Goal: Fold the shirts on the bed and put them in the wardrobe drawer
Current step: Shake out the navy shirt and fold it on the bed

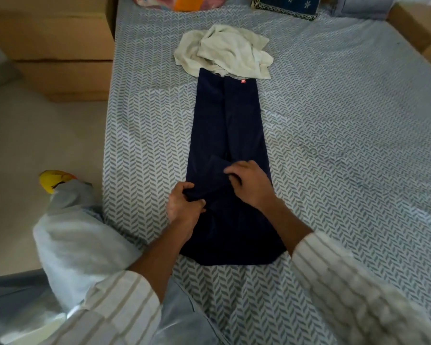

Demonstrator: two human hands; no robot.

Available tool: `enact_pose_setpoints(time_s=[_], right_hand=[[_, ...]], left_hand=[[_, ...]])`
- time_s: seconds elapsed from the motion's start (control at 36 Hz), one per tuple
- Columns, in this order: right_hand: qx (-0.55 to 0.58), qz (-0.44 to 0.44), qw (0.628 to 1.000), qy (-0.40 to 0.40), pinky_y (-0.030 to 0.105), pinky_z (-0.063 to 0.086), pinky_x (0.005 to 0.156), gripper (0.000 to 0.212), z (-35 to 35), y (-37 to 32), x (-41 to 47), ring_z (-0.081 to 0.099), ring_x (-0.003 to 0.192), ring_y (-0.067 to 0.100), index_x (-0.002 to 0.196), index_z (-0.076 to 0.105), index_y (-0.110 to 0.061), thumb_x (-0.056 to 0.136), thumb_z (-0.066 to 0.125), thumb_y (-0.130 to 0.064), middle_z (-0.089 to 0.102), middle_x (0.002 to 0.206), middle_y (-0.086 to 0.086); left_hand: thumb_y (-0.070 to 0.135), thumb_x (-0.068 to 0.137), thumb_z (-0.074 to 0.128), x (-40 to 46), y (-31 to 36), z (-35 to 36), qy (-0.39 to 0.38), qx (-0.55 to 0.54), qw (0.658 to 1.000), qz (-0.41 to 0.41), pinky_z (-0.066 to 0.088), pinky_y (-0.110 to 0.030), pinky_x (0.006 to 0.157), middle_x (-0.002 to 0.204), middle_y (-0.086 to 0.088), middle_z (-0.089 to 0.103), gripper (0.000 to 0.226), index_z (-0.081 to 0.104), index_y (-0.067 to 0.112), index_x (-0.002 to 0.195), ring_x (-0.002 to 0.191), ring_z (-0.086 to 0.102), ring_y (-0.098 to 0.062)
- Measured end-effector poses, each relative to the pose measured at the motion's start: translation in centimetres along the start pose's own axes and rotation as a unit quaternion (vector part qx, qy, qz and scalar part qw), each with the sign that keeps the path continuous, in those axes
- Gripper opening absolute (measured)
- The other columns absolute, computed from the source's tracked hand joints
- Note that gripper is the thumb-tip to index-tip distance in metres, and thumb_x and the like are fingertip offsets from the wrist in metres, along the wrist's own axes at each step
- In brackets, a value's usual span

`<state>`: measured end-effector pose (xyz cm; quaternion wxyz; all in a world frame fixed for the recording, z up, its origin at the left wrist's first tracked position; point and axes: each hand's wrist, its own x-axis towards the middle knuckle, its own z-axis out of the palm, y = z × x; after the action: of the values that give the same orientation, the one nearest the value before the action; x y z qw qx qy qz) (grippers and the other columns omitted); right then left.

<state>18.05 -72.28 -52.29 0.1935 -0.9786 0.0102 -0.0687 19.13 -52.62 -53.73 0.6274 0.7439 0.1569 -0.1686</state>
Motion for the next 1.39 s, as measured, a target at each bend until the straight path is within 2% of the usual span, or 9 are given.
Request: enact_pose_setpoints(time_s=[0.17, 0.39, 0.58, 0.72, 1.0, 1.19, 1.28, 1.33, 1.39], right_hand=[[-0.096, 0.064, 0.980, -0.161, 0.050, 0.041, 0.103, 0.064, 1.1, -1.6, 6.2, 0.046, 0.126, 0.031, 0.149, 0.042, -0.025, 0.092, 0.066, -0.040, 0.054, 0.142, 0.004], [-0.060, 0.131, 0.989, -0.033, 0.041, 0.043, 0.089, 0.017, 1.6, -1.3, 8.0, 0.058, 0.106, 0.029, 0.106, 0.072, -0.026, 0.093, 0.064, -0.032, 0.071, 0.106, -0.001], [-0.050, 0.138, 0.988, -0.049, 0.043, 0.046, 0.088, 0.026, 2.6, -0.3, 7.1, 0.055, 0.107, 0.031, 0.113, 0.070, -0.021, 0.090, 0.067, -0.033, 0.065, 0.111, 0.006], [0.004, 0.173, 0.985, 0.012, 0.048, 0.047, 0.092, 0.039, 1.3, 1.5, 8.7, 0.054, 0.112, 0.027, 0.116, 0.065, -0.030, 0.085, 0.065, -0.054, 0.063, 0.117, 0.000], [0.258, 0.402, 0.875, 0.086, 0.025, 0.047, 0.087, 0.049, -0.8, 12.0, 14.8, 0.062, 0.107, 0.017, 0.121, 0.063, -0.012, 0.083, 0.080, -0.036, 0.065, 0.112, -0.001], [0.328, 0.390, 0.857, 0.077, 0.015, 0.049, 0.074, 0.046, -1.1, 15.3, 20.8, 0.061, 0.087, 0.000, 0.110, 0.062, -0.019, 0.077, 0.083, -0.043, 0.064, 0.099, -0.012], [0.371, 0.386, 0.842, 0.064, 0.022, 0.057, 0.075, 0.050, -1.1, 16.4, 23.9, 0.071, 0.086, 0.009, 0.108, 0.067, -0.014, 0.072, 0.087, -0.044, 0.072, 0.099, -0.008], [0.409, 0.382, 0.827, 0.058, 0.022, 0.059, 0.068, 0.040, -1.1, 17.1, 26.0, 0.074, 0.081, 0.008, 0.100, 0.069, -0.014, 0.073, 0.088, -0.037, 0.074, 0.094, -0.005], [0.412, 0.382, 0.825, 0.063, 0.030, 0.061, 0.079, 0.037, -0.8, 18.3, 28.2, 0.074, 0.086, 0.011, 0.081, 0.065, -0.023, 0.064, 0.092, -0.042, 0.075, 0.094, -0.004]], left_hand=[[-0.001, 0.079, 0.075, 0.1, -0.5, -0.5, -0.004, 0.018, 1.000, 0.004, 0.063, -0.040, 0.068, 0.094, -0.003, 0.066, 0.045, 0.061, 0.033, 0.106, 0.076, 0.072, -0.018], [0.001, 0.082, 0.076, 0.3, -0.4, -0.6, -0.018, 0.043, 0.999, 0.008, 0.063, -0.038, 0.070, 0.095, -0.003, 0.062, 0.046, 0.061, 0.033, 0.112, 0.070, 0.070, -0.013], [0.009, 0.083, 0.079, 1.1, -0.2, -0.5, -0.032, 0.101, 0.994, 0.022, 0.063, -0.034, 0.062, 0.083, -0.005, 0.065, 0.042, 0.064, 0.026, 0.118, 0.064, 0.071, -0.016], [0.038, 0.081, 0.077, 2.6, 1.1, -1.3, 0.007, 0.233, 0.968, 0.093, 0.058, -0.038, 0.081, 0.077, 0.002, 0.067, 0.037, 0.065, 0.032, 0.116, 0.080, 0.069, -0.021], [0.036, 0.086, 0.074, 12.7, 5.6, -1.0, -0.014, 0.268, 0.951, 0.151, 0.047, -0.024, 0.081, 0.102, 0.003, 0.065, 0.029, 0.068, 0.021, 0.109, 0.091, 0.062, -0.013], [0.036, 0.086, 0.075, 21.8, 10.2, 2.6, -0.056, 0.261, 0.951, 0.156, 0.054, -0.027, 0.078, 0.087, 0.003, 0.070, 0.026, 0.069, 0.019, 0.104, 0.080, 0.067, -0.012], [0.039, 0.088, 0.073, 25.8, 12.5, 5.0, -0.058, 0.269, 0.949, 0.156, 0.051, -0.024, 0.069, 0.077, 0.007, 0.066, 0.025, 0.067, 0.021, 0.103, 0.068, 0.063, -0.007], [0.043, 0.089, 0.071, 28.4, 14.0, 6.4, -0.057, 0.276, 0.948, 0.151, 0.055, -0.029, 0.073, 0.078, 0.008, 0.067, 0.026, 0.067, 0.022, 0.103, 0.068, 0.064, -0.006], [0.047, 0.087, 0.072, 31.0, 15.6, 7.7, -0.059, 0.261, 0.953, 0.144, 0.058, -0.034, 0.079, 0.079, 0.007, 0.070, 0.027, 0.070, 0.023, 0.099, 0.071, 0.067, -0.008]])
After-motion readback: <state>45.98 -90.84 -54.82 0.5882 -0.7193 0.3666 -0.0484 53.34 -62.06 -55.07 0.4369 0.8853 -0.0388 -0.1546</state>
